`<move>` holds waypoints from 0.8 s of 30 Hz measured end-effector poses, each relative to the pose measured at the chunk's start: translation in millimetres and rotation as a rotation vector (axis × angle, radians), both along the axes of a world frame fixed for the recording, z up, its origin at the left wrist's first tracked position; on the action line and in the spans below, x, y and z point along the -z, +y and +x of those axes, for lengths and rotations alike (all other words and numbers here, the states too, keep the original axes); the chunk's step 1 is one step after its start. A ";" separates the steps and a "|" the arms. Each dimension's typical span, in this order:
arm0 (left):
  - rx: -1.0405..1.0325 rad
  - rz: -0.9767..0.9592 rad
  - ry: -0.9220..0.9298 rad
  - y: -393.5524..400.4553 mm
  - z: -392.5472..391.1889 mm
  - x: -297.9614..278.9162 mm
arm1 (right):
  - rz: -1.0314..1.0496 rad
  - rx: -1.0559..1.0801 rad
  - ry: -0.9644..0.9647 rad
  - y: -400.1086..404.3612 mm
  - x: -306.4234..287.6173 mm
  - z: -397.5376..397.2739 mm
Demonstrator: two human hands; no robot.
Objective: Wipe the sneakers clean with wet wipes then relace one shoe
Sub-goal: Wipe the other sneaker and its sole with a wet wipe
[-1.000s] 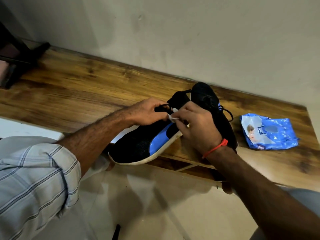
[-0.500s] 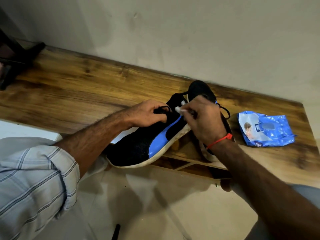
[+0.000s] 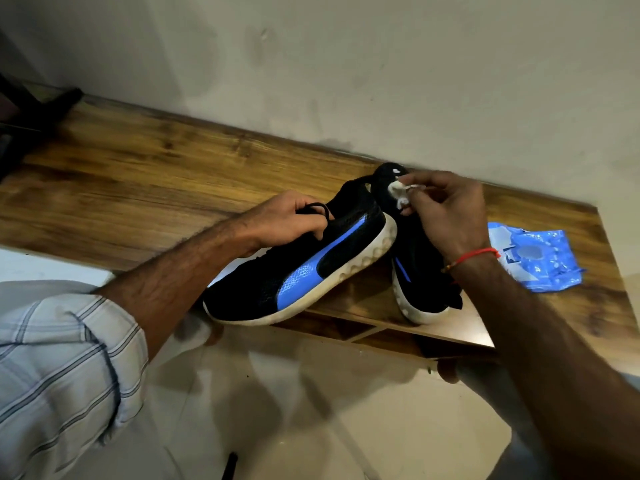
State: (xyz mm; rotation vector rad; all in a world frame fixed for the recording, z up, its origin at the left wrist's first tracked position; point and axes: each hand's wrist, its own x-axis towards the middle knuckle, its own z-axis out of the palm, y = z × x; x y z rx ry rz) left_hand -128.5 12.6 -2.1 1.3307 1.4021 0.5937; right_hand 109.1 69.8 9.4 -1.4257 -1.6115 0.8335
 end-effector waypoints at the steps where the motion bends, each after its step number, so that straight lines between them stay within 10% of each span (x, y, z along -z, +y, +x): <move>1: -0.006 0.003 -0.004 0.5 0.3 0.7 | -0.011 -0.023 0.030 -2.8 -0.5 -2.1; 14: -0.041 0.083 0.027 -0.2 -1.6 1.9 | 0.326 -0.393 -0.427 -42.9 -0.1 -25.7; 19: -0.005 0.132 0.020 -3.1 1.3 0.5 | 0.332 -0.164 -0.398 -25.4 -3.3 -10.7; 24: -0.058 0.175 -0.032 -2.9 -2.1 6.1 | 0.431 -0.504 -0.352 -63.5 0.2 -33.1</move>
